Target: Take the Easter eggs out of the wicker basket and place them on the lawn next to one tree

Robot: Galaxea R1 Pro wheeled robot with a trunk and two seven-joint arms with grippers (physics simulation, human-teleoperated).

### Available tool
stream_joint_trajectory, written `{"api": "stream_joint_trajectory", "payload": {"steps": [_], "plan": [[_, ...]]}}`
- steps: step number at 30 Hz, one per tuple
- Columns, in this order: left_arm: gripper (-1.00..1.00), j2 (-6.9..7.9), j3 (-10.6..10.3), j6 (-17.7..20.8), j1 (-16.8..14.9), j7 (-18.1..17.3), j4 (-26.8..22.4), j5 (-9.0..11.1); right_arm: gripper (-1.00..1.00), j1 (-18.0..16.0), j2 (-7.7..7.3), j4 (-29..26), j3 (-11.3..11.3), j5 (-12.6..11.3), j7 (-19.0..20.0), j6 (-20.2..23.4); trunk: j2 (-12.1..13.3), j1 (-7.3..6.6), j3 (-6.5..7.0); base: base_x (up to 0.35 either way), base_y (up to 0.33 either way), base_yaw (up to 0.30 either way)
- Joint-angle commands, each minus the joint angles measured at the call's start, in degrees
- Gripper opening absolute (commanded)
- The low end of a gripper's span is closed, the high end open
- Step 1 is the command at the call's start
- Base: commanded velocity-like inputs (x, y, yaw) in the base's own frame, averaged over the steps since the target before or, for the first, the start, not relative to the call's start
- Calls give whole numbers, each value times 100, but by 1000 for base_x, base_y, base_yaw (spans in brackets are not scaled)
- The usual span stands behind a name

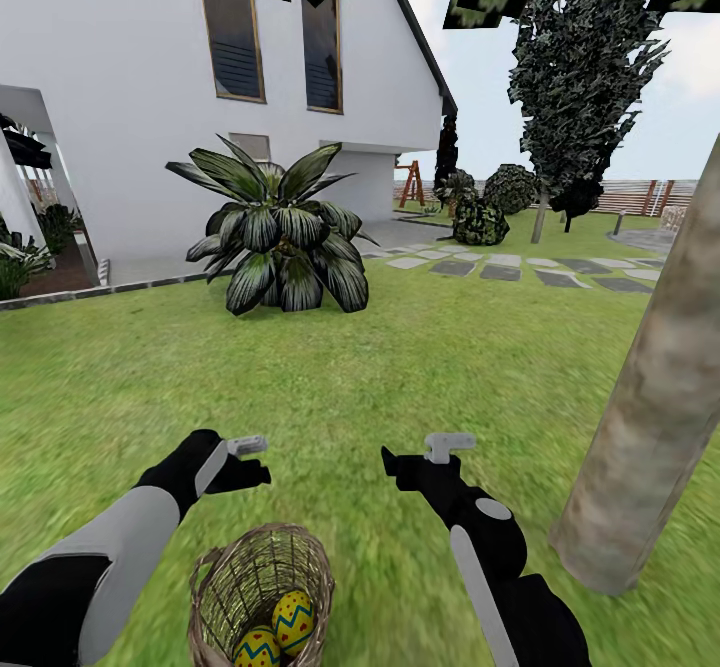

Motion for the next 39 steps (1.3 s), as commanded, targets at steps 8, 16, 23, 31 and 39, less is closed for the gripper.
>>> {"api": "stream_joint_trajectory", "payload": {"steps": [8,16,23,31,39], "plan": [[100,7,1,27,-3,-9,-13,24,100,-4,0,-7,8,-60,-57,14,-285,154,-133,0,0,0],[100,30,7,23,-3,-14,-12,26,100,-5,7,-7,24,-68,-57,7,-606,330,-276,0,0,0],[100,73,9,27,-3,-16,-3,48,100,-11,16,-7,41,-69,-59,5,-887,483,-402,0,0,0],[100,85,10,27,-7,-16,1,51,100,-12,12,-7,36,-66,-59,4,-1208,659,-546,0,0,0],[100,100,10,27,-7,-16,0,52,100,-12,9,-7,34,-61,-59,4,-1528,835,-689,0,0,0]]}}
